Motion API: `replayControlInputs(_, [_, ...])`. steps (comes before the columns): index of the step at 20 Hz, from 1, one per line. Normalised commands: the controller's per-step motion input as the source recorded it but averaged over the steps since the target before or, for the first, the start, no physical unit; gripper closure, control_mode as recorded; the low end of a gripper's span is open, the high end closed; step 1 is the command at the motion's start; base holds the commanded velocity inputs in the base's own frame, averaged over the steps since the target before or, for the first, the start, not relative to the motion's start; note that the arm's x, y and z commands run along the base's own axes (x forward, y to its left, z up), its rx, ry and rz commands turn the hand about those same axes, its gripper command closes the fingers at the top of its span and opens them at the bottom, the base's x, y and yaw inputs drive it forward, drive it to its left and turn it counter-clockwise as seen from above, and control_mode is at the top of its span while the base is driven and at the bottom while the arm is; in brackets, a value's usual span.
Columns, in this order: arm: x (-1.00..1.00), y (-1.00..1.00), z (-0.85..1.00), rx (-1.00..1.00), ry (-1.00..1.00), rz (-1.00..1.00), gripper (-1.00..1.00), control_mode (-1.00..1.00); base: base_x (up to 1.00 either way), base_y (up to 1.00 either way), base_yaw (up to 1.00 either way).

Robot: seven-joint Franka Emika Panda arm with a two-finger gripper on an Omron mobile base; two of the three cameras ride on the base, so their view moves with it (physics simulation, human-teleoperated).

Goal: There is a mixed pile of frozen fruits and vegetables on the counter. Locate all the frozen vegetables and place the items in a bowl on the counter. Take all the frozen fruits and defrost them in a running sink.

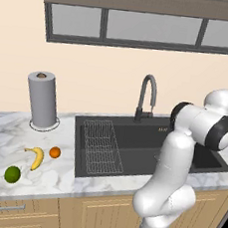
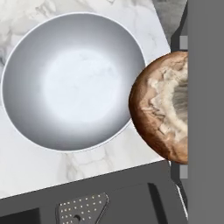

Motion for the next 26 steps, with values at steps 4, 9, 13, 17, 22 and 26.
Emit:
replayControlInputs(4, [0.37, -0.57, -0.17, 0.16, 0.02, 0.09, 1.0, -1.0, 0.0, 0.0, 0.0])
replayControlInputs(9, [0.42, -0.56, -0.05, 0.21, 0.04, 0.09, 1.0, -1.0, 0.0, 0.0, 0.0])
replayControlInputs(13, [0.28, -0.08, -0.09, 0.04, 0.01, 0.05, 1.0, -1.0, 0.0, 0.0, 0.0])
replayControlInputs(17, [0.01, 0.23, -0.32, 0.01, 0.0, 0.01, -1.0, -1.0, 0.0, 0.0, 0.0])
replayControlInputs(22, [0.0, 0.54, -0.34, 0.0, 0.0, 0.0, -1.0, -1.0, 0.0, 0.0, 0.0])
replayControlInputs(26, [0.04, 0.29, -0.26, -0.02, 0.0, 0.0, -1.0, -1.0, 0.0, 0.0, 0.0])
